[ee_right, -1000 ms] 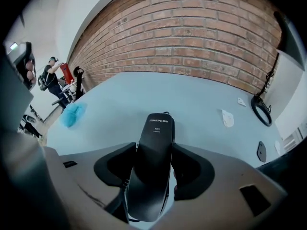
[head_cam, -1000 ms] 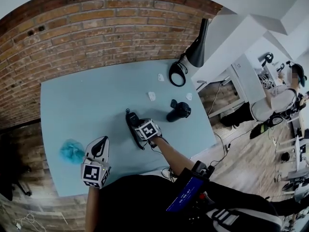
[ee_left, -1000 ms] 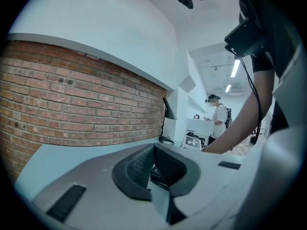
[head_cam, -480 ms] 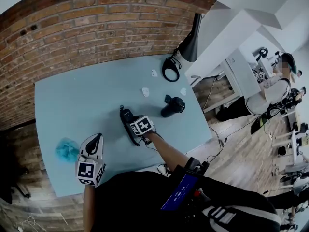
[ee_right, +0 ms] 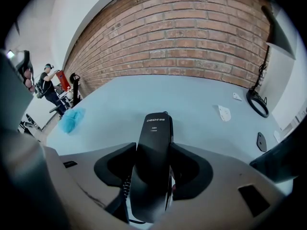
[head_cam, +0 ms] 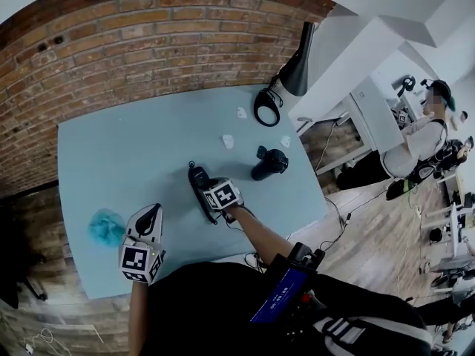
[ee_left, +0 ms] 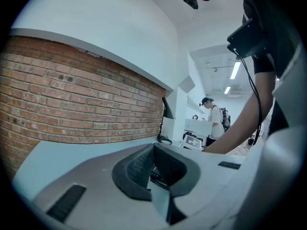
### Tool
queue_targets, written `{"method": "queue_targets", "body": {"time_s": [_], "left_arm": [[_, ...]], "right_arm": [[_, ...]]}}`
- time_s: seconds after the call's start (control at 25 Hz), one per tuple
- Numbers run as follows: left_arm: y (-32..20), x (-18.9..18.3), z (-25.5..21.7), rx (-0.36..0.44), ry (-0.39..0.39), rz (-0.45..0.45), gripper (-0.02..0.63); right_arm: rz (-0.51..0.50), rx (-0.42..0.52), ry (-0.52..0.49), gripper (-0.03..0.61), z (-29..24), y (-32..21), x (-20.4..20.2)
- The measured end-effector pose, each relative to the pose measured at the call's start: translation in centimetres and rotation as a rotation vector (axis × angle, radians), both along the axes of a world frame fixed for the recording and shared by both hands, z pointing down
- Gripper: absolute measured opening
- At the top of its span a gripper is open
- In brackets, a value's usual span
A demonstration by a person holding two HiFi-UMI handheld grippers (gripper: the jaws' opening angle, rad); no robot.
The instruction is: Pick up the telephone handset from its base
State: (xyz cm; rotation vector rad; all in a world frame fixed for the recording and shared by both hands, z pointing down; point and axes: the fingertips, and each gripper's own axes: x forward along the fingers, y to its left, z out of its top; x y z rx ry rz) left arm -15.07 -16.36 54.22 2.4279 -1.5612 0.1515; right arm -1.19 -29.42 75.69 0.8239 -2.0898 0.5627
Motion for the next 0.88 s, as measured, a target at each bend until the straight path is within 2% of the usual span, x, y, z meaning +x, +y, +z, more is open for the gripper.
{"method": "queue_targets", "body": {"time_s": [0.88], "left_arm": [[-0.13, -0.12, 0.54, -0.005, 0.003, 0.002, 0.020]], "right_arm": [[0.045, -0.019, -0.062, 0.216, -0.67, 0.32, 0.21]]}}
